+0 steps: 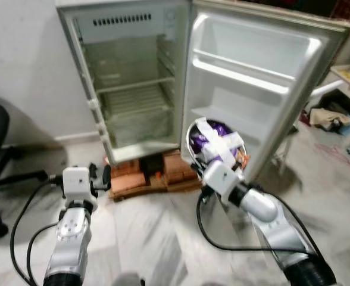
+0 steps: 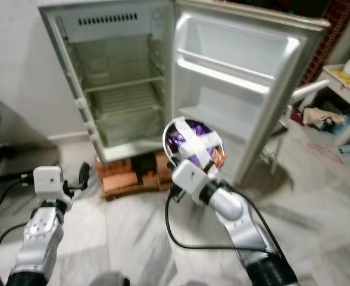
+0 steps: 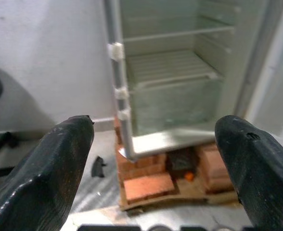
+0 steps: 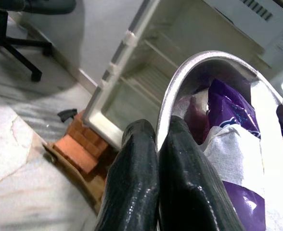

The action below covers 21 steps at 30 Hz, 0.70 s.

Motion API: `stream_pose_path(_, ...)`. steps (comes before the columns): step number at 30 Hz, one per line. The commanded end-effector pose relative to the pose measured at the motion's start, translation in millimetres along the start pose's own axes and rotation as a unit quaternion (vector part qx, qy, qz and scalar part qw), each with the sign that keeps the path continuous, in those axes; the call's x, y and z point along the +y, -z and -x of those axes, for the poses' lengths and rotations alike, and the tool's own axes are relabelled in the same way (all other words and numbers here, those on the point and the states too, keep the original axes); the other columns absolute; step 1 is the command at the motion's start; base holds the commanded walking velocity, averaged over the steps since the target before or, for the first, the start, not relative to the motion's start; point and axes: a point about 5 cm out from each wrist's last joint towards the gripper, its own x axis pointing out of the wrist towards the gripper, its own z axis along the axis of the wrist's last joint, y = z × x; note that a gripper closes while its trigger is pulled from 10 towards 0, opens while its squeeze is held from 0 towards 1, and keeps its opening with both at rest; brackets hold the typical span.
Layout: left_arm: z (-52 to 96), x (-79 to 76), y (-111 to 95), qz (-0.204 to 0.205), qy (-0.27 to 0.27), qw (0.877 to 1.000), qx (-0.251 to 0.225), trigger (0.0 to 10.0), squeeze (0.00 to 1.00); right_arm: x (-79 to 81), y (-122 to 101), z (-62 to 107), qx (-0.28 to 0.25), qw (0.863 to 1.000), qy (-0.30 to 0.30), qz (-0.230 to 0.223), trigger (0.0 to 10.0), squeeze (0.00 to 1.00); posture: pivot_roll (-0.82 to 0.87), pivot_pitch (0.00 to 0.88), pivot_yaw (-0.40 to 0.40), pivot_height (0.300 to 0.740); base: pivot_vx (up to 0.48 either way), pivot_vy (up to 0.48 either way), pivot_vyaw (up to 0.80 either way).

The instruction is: Restocking fridge

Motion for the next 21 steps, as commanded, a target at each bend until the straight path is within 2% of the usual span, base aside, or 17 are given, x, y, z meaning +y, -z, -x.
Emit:
stream_pose_path(1,1.3,8.4,1.5,-0.002,-0.015,1.0,0.007,10.0,0.0,-1.2,-14.8,-6.1,-0.033,0.999,0.0,0.014,10.0,0.0,0.05,0.028,-0.022,0.74,0.326,0.352,0.0)
stream_pose_path(3,1.2,8.3,1.4,-0.002,-0.015,1.0,0.007,10.0,0.0,-1.3,-14.8,-6.0,-0.033,0.999,-0.001,0.014,10.0,0.0,0.05,0.028,-0.022,0.74,0.321,0.356,0.24)
stream_pose_path(21,1.1,7.9,1.4,-0.002,-0.015,1.0,0.007,10.0,0.0,-1.4,-14.7,-5.9,-0.033,0.999,-0.001,0.014,10.0,0.0,0.05,0.028,-0.022,0.74,0.304,0.371,0.8)
